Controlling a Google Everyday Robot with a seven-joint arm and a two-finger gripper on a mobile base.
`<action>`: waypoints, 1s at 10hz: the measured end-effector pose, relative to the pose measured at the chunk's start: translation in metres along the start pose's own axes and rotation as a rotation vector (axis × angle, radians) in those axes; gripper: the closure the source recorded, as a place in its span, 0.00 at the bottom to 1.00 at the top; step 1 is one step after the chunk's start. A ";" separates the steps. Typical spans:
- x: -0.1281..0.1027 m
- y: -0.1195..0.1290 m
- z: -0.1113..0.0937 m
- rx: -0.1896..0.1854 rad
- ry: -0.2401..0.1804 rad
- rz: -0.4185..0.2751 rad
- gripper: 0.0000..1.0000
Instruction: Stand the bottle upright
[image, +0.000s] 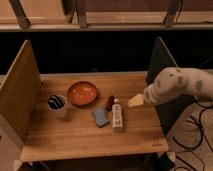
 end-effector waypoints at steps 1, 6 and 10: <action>0.013 -0.017 0.016 0.018 -0.027 -0.046 0.20; 0.027 -0.034 0.037 0.039 -0.058 -0.086 0.20; 0.036 -0.003 0.048 -0.006 -0.030 0.178 0.20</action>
